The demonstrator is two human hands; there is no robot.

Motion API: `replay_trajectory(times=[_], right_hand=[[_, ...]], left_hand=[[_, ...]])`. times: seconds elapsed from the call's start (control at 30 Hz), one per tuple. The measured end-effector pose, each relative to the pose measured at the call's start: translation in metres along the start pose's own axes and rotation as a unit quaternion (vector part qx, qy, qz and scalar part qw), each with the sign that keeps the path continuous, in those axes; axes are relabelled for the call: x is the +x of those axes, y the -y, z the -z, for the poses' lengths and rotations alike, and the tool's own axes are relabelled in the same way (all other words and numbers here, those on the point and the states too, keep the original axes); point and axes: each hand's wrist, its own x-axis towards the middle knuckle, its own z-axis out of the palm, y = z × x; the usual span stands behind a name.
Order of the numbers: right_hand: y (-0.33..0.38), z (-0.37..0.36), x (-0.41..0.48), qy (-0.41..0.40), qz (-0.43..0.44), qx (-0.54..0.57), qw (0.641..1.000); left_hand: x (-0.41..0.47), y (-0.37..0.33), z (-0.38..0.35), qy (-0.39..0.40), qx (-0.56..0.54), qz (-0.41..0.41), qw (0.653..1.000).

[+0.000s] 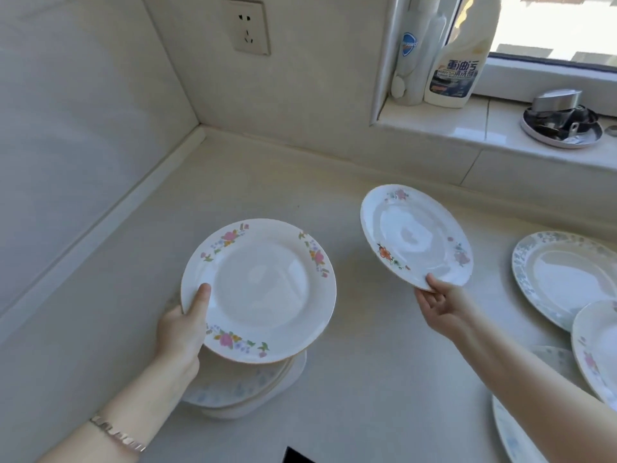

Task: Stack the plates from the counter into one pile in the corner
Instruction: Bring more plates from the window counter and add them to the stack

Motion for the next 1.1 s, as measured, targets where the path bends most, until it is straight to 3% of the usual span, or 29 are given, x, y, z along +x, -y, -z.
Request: replay_trajectory(times=[0.2, 0.47, 0.6, 0.77, 0.97, 1.03, 1.1], right_hand=[[-0.032, -0.02, -0.038, 0.099, 0.0, -0.11, 0.989], [-0.068, -0.02, -0.051, 0.129, -0.014, -0.167, 0.977], [-0.073, -0.02, -0.052, 0.129, -0.013, -0.176, 0.976], [-0.077, -0.018, -0.055, 0.138, -0.01, -0.191, 0.972], [-0.082, -0.013, -0.054, 0.142, -0.015, -0.227, 0.963], [-0.086, -0.014, -0.055, 0.151, -0.012, -0.25, 0.956], [-0.092, -0.017, -0.057, 0.158, -0.007, -0.282, 0.946]], left_hand=[[-0.002, 0.015, 0.039, -0.025, -0.009, 0.025, 0.999], [0.009, 0.043, 0.058, -0.022, -0.024, 0.07, 0.997], [0.022, 0.05, 0.07, 0.016, 0.091, 0.071, 0.993], [0.034, 0.06, 0.086, 0.079, 0.37, 0.012, 0.926], [0.03, 0.058, 0.076, 0.033, 0.567, -0.07, 0.82], [0.028, 0.061, 0.07, -0.014, 0.538, -0.088, 0.838], [0.025, 0.067, 0.065, -0.032, 0.404, -0.089, 0.91]])
